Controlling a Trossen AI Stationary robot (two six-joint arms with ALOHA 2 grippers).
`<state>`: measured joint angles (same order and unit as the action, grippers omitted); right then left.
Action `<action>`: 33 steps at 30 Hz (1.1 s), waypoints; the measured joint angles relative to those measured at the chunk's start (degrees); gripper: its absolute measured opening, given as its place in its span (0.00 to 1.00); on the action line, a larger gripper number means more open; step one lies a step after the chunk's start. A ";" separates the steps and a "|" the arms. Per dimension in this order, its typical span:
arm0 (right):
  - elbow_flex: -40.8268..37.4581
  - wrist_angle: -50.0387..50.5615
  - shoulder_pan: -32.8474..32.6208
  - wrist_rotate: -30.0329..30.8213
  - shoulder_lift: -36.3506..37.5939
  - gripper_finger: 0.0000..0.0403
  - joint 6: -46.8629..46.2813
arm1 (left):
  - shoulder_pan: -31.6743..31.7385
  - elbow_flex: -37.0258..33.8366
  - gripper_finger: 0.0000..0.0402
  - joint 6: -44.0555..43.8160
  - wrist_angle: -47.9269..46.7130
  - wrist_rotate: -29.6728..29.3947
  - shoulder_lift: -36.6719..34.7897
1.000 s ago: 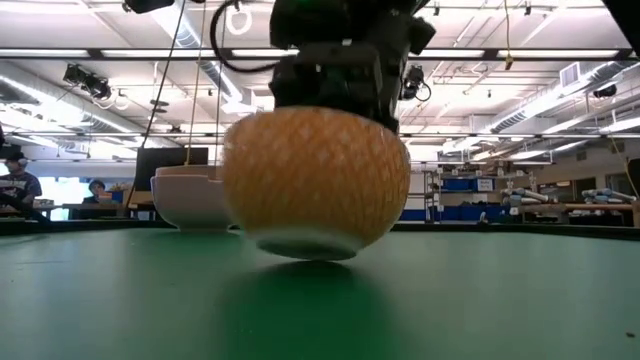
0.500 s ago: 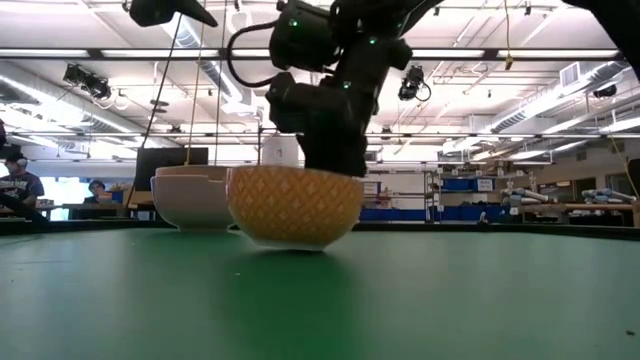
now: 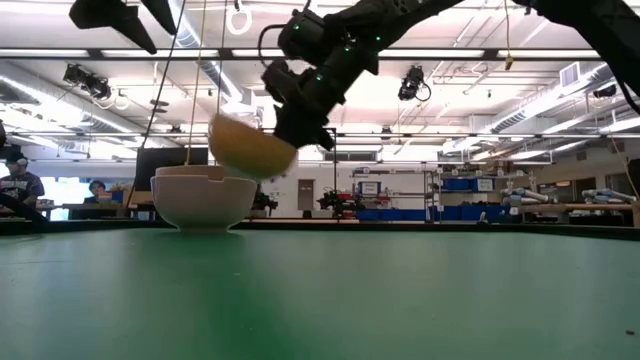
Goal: Nest bowls inside each other
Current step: Stack the blue bowl on top of the grey bowl
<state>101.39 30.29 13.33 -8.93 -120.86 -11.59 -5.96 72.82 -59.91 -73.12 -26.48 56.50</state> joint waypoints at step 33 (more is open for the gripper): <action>33.53 -8.99 9.34 5.61 -24.19 0.07 -6.42 | 9.18 -0.02 0.59 2.48 -1.65 -1.66 -0.03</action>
<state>134.92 21.30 22.68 -3.32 -145.04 -18.01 3.22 72.79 -57.43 -74.76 -28.14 56.47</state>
